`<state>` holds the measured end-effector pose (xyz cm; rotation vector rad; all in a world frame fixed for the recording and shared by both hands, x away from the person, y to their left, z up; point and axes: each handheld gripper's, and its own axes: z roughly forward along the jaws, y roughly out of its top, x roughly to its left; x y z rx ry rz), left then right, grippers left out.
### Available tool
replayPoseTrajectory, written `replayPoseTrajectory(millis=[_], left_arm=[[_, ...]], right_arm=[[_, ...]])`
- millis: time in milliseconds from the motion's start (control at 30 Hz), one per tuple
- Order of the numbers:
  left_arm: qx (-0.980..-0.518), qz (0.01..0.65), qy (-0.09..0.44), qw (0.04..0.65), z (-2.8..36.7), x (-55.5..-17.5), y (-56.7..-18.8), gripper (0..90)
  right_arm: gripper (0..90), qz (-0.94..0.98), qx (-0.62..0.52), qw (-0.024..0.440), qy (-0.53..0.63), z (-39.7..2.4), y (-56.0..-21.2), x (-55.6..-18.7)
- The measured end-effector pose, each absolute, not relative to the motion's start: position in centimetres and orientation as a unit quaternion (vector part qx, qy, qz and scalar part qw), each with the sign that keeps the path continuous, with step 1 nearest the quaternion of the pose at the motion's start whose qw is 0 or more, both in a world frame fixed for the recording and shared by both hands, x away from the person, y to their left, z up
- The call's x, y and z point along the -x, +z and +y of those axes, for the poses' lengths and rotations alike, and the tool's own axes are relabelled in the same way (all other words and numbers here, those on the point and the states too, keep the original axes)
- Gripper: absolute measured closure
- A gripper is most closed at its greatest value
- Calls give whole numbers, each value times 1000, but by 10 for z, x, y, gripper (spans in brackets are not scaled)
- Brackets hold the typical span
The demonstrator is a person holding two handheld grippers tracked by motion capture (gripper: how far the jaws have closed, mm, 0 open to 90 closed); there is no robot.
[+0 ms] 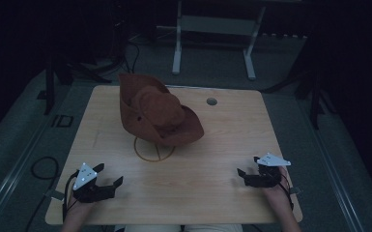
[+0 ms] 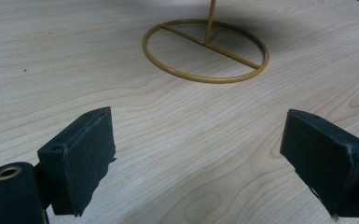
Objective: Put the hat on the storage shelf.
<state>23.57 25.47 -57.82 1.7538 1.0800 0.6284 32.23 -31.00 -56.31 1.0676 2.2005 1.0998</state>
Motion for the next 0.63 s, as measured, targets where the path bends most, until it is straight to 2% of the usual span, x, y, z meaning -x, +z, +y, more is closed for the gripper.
replayPoseTrajectory(millis=[633], left_arm=[[-718, 439, 256, 476, 254, -232, -578, 107]], right_arm=[[124, 792, -392, 235, 404, -322, -566, -317]])
